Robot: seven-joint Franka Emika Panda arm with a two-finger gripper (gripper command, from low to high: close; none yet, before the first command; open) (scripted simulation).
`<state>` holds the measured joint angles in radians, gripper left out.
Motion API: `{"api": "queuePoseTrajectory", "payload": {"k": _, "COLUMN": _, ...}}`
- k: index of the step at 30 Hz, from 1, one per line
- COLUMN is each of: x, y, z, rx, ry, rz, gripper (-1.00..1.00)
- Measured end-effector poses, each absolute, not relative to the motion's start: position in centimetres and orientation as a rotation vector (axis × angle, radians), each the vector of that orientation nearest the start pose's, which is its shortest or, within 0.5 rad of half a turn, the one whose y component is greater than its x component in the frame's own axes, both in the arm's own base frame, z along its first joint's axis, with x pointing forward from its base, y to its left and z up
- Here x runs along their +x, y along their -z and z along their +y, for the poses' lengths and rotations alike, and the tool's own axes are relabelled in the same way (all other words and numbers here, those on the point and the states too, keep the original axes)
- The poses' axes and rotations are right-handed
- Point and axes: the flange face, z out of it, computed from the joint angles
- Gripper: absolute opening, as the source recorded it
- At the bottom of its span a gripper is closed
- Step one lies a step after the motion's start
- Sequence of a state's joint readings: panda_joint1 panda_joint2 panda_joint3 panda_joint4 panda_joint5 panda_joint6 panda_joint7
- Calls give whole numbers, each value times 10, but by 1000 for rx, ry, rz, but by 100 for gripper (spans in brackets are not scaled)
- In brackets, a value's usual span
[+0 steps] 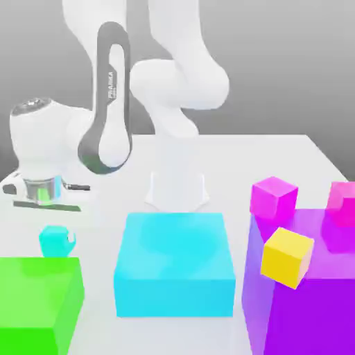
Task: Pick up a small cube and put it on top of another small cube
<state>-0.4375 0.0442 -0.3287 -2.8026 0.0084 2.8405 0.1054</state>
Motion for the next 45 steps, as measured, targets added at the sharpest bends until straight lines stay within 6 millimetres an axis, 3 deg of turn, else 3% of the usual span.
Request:
{"api": "queuePoseTrajectory", "payload": {"k": 10, "x": 300, "y": -197, "z": -309, "rx": -3253, "ry": -204, "rz": 406, "gripper": -100}}
{"api": "queuePoseTrajectory", "payload": {"k": 17, "x": 365, "y": -222, "z": -330, "rx": -3391, "ry": -409, "rz": -361, "gripper": -100}}
{"api": "queuePoseTrajectory", "payload": {"k": 19, "x": 390, "y": -236, "z": -319, "rx": -3420, "ry": -417, "rz": -425, "gripper": -100}}
{"api": "queuePoseTrajectory", "payload": {"k": 24, "x": 454, "y": -278, "z": -246, "rx": -3481, "ry": -270, "rz": -203, "gripper": -100}}
{"api": "queuePoseTrajectory", "payload": {"k": 28, "x": 495, "y": -313, "z": -156, "rx": -3479, "ry": -128, "rz": -43, "gripper": -100}}
{"api": "queuePoseTrajectory", "payload": {"k": 32, "x": 515, "y": -348, "z": -68, "rx": -3437, "ry": -14, "rz": 133, "gripper": -100}}
{"api": "queuePoseTrajectory", "payload": {"k": 38, "x": 509, "y": -397, "z": 69, "rx": -3324, "ry": 84, "rz": 359, "gripper": -100}}
{"api": "queuePoseTrajectory", "payload": {"k": 45, "x": 454, "y": -451, "z": 212, "rx": -3166, "ry": 73, "rz": 584, "gripper": -100}}
